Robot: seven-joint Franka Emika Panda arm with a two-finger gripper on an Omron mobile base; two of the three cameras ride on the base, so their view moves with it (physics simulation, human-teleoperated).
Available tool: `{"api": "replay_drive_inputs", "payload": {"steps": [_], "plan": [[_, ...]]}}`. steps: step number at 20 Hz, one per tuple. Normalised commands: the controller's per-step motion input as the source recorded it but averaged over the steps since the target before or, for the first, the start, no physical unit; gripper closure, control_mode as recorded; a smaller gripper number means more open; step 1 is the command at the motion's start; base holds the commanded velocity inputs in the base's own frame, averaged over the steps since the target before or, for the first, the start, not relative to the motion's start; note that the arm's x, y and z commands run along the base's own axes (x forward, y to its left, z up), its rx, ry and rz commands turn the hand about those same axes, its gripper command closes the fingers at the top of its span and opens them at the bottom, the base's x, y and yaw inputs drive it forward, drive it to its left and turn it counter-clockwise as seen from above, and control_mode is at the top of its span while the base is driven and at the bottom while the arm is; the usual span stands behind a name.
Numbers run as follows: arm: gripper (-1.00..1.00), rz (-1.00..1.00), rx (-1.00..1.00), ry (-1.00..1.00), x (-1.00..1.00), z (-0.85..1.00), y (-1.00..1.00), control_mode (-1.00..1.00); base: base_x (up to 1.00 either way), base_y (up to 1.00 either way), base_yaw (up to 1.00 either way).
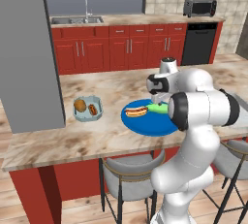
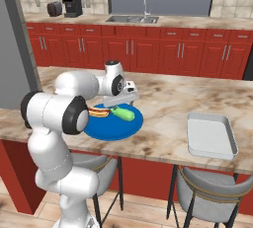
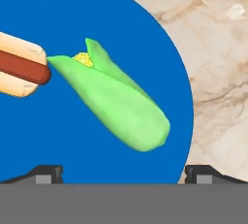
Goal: Place one cooked food and one vegetable from the large plate to each tupperware container.
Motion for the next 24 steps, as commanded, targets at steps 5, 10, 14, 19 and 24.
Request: {"api": "replay_drive_inputs", "payload": {"steps": [5, 10, 14, 19, 24], "plan": [[-1.00, 0.05, 0.03, 0.00, 0.27, -0.16, -0.05, -1.00, 0.00, 0.00, 0.00], [-1.00, 0.07, 0.10, 0.01, 0.27, -0.15, -0.12, -1.00, 0.00, 0.00, 0.00], [-1.00, 0.08, 0.08, 0.02, 0.10, -0.17, -0.03, -1.00, 0.00, 0.00, 0.00], [-1.00, 0.18, 0.01, 0.06, 0.00, -0.10, 0.00, -1.00, 0.00, 0.00, 0.00], [-1.00, 0.20, 0.00, 0.13, 0.00, -0.03, 0.00, -1.00, 0.00, 0.00, 0.00]]}}
